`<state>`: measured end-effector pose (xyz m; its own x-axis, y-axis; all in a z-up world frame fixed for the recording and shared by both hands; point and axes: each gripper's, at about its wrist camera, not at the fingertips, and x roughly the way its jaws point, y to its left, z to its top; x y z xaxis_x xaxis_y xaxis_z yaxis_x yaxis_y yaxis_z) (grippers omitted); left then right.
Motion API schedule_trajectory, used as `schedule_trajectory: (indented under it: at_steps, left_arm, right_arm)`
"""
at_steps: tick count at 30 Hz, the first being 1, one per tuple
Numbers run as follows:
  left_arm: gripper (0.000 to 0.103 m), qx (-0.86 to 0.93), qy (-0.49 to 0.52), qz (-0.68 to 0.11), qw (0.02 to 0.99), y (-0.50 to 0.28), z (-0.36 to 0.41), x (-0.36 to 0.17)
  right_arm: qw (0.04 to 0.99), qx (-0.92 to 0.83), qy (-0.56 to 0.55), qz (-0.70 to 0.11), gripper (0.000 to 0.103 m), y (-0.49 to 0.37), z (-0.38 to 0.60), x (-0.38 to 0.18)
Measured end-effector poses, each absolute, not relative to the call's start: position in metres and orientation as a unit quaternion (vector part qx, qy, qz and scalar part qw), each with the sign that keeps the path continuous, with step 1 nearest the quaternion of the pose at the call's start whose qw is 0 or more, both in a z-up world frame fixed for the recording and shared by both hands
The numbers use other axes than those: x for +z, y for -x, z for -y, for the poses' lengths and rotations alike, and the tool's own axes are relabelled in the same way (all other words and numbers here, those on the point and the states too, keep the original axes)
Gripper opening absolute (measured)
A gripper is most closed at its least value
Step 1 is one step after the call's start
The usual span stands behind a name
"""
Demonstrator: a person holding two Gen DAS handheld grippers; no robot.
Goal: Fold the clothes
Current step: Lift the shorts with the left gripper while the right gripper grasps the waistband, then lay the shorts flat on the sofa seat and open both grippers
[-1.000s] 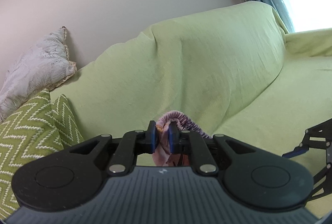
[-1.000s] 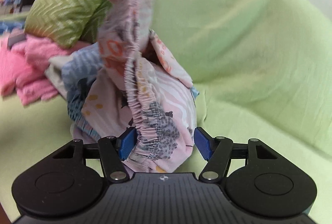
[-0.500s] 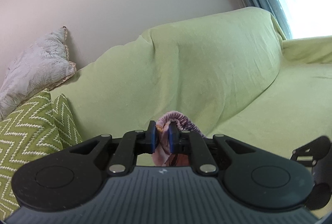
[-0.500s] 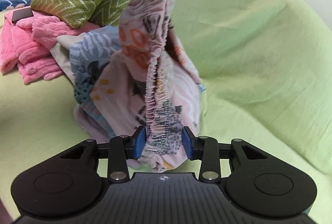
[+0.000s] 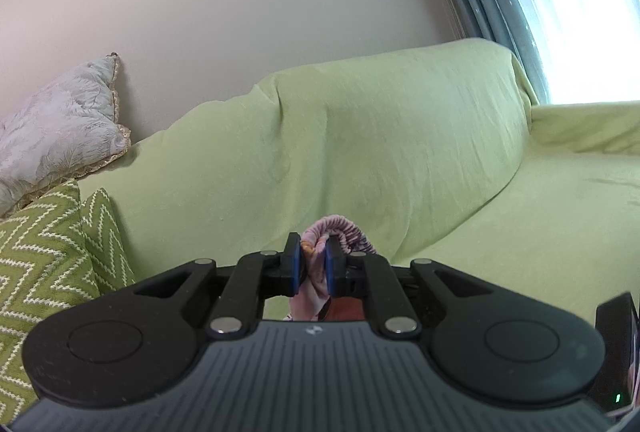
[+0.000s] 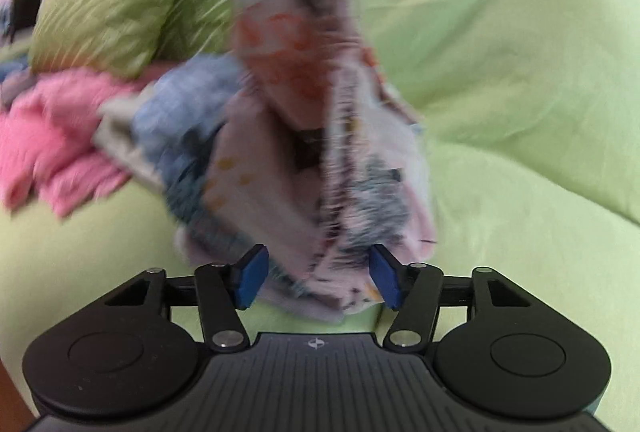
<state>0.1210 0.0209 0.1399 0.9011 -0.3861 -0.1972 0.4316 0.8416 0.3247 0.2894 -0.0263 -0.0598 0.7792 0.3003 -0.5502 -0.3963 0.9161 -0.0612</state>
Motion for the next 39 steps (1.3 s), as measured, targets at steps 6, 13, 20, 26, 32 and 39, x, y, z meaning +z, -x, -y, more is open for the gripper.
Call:
schedule_trajectory:
  at_steps: [6,13,20,26,32,39]
  left_arm:
    - [0.01,-0.216,-0.177,-0.062,0.958,-0.122,-0.016,0.142]
    - [0.01,-0.192,-0.197,-0.059,0.96,-0.119,-0.022,0.14]
    - [0.009,-0.17,-0.219,-0.046,0.96,-0.115,-0.023,0.139]
    - [0.009,-0.205,-0.191,0.031,0.959,-0.072,0.009,0.182]
    - [0.009,-0.244,-0.161,0.103,0.951,-0.026,0.045,0.223]
    - [0.009,-0.303,-0.134,0.113,0.937,0.015,0.095,0.22]
  right_arm:
    - [0.948,0.165,0.046,-0.268,0.05,-0.301,0.032,-0.056]
    - [0.95,0.138,0.088,-0.265,0.023,-0.302,0.041,-0.055]
    - [0.954,0.155,0.131,-0.219,0.021,-0.266,0.084,-0.013]
    - [0.966,0.125,0.185,-0.132,0.019,-0.209,0.139,0.059]
    - [0.974,0.048,0.213,-0.058,0.017,-0.146,0.207,0.141]
    - [0.966,-0.04,0.254,-0.028,0.017,-0.064,0.252,0.18]
